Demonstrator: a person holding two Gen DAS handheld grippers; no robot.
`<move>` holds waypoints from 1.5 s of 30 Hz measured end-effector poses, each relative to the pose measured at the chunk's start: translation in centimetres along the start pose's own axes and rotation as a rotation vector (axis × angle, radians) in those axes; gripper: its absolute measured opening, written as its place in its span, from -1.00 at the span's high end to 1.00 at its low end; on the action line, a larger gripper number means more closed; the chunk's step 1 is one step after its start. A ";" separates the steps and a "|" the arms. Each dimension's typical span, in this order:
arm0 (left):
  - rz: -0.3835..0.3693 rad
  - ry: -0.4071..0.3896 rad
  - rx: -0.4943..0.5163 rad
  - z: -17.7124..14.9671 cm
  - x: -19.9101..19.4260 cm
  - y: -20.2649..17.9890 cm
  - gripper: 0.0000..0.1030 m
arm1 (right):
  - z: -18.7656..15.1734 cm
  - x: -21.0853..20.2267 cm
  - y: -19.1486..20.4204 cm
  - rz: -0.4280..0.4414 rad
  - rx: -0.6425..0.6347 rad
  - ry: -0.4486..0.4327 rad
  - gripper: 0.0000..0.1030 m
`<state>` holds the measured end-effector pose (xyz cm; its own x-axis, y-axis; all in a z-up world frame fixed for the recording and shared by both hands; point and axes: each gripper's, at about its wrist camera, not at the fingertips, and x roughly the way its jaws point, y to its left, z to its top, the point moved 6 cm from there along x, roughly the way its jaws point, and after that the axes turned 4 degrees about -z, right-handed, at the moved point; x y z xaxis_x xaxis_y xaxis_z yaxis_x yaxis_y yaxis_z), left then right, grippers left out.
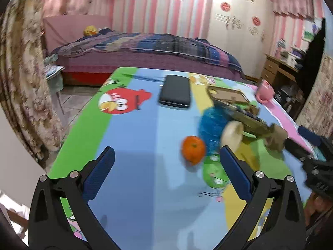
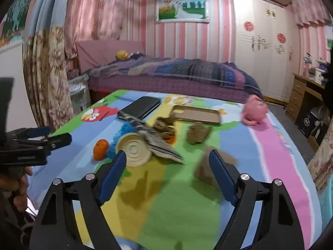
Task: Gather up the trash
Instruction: 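Move both tools back over the table, then grasp the printed snack wrapper with the right tool while the left tool grasps the cream round lid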
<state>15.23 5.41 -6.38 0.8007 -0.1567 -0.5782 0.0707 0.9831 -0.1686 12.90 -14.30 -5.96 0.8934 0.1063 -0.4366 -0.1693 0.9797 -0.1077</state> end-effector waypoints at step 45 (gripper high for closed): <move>-0.061 0.009 0.224 0.4 5.9 -11.0 0.91 | 3.4 -9.4 -14.6 0.013 0.336 -0.229 0.97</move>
<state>19.41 -6.32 -7.57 0.7858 -0.2164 -0.5794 0.2497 0.9680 -0.0229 8.44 -29.01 2.76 0.9681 0.1166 -0.2216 -0.0693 0.9751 0.2107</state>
